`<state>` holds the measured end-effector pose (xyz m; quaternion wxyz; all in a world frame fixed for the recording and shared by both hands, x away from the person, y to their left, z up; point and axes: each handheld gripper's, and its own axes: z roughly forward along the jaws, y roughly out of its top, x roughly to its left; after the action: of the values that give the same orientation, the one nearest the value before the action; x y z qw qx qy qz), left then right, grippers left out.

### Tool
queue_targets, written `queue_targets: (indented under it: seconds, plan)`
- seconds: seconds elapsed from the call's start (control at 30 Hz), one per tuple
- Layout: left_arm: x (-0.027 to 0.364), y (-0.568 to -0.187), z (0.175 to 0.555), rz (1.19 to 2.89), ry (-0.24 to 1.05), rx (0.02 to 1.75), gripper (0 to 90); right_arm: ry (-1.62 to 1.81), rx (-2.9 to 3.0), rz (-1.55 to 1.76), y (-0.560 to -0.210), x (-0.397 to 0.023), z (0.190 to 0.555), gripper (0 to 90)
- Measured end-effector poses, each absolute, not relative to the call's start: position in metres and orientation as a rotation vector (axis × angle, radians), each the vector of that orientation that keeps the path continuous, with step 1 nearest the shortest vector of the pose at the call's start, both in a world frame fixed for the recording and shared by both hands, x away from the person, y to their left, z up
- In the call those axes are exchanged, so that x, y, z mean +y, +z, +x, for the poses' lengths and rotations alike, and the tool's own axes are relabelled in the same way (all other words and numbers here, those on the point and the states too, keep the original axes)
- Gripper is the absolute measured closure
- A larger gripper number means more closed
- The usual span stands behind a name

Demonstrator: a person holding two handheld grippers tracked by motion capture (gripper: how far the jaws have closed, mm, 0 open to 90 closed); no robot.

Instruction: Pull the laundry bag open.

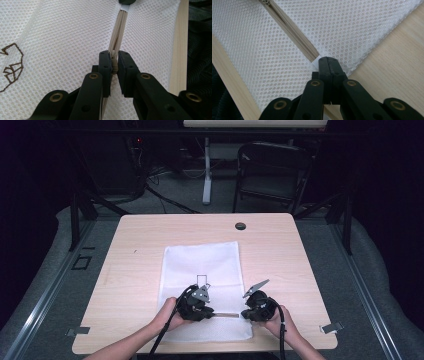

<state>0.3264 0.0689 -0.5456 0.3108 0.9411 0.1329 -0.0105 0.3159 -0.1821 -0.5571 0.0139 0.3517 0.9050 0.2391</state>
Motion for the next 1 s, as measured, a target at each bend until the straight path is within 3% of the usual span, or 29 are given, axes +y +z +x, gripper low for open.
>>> queue_targets:
  seconds: [1.0]
  plan:
    - [0.090,-0.545,0.333,2.471,-0.055,0.381,81.9,0.731,2.816,1.101,-0.556,-0.181,0.316,90.0]
